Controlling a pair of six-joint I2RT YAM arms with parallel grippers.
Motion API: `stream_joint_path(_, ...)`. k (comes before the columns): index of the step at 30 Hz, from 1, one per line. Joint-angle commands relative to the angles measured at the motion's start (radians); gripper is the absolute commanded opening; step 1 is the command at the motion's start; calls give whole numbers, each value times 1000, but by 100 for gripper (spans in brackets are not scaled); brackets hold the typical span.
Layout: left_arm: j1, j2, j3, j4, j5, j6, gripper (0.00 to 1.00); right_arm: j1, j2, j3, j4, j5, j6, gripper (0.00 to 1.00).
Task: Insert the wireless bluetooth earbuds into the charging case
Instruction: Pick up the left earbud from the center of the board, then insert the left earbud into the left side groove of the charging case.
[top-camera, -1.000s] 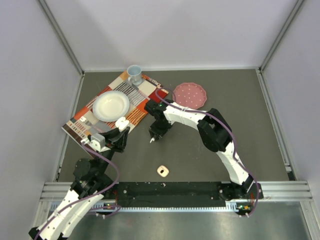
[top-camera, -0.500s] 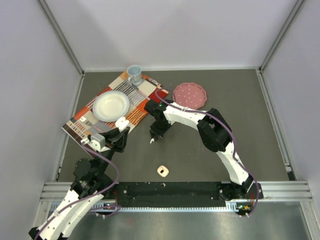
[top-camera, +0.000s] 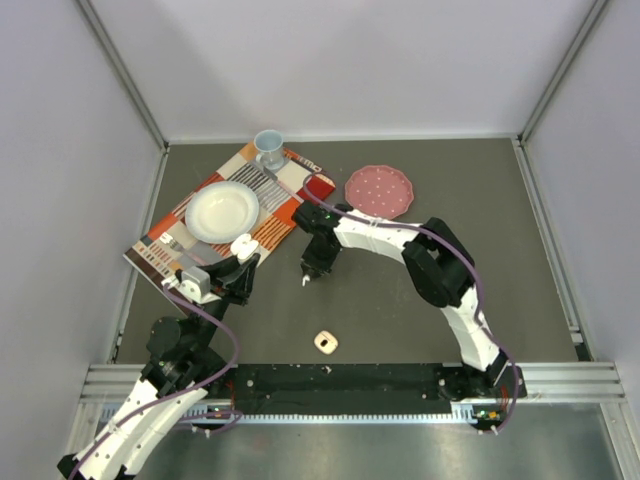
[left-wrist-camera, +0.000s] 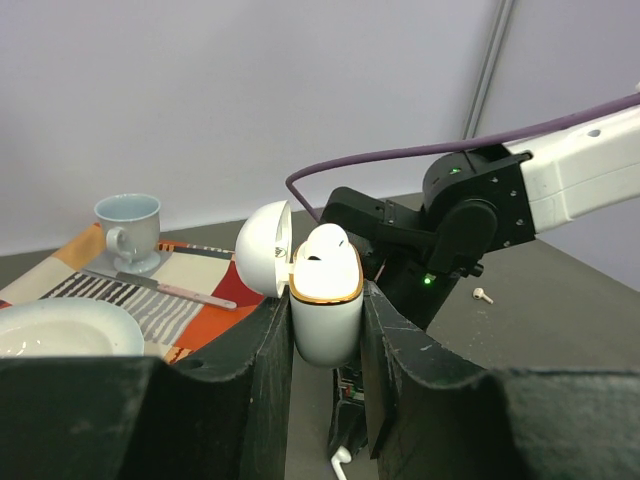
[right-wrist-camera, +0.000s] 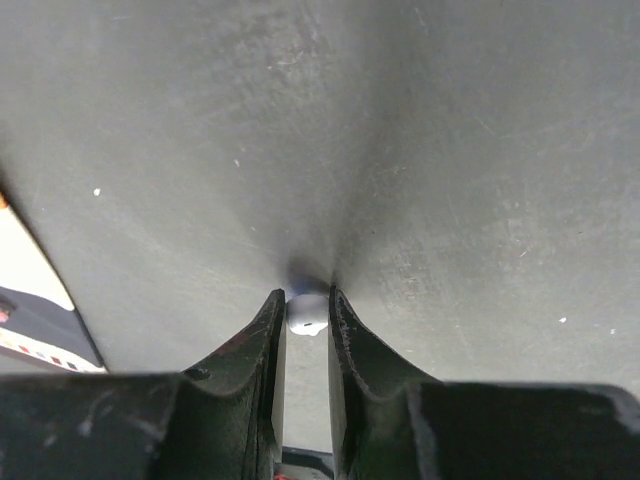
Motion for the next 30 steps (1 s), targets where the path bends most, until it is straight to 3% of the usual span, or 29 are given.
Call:
stream_joint_path(1, -1, -30, 0, 40, 12, -3, 0, 18, -161, -110, 192, 94, -131, 0)
stream_joint_path(5, 1, -29, 0, 42, 16, -3, 0, 51, -333, -280, 402, 247, -191, 0)
stream_joint_path(19, -1, 2, 4, 63, 104, -6, 0, 122, -820, -764, 922, 377, -438, 0)
stream_joint_path(30, -1, 122, 11, 126, 305, -3, 0, 188, -1130, -859, 992, 469, -648, 0)
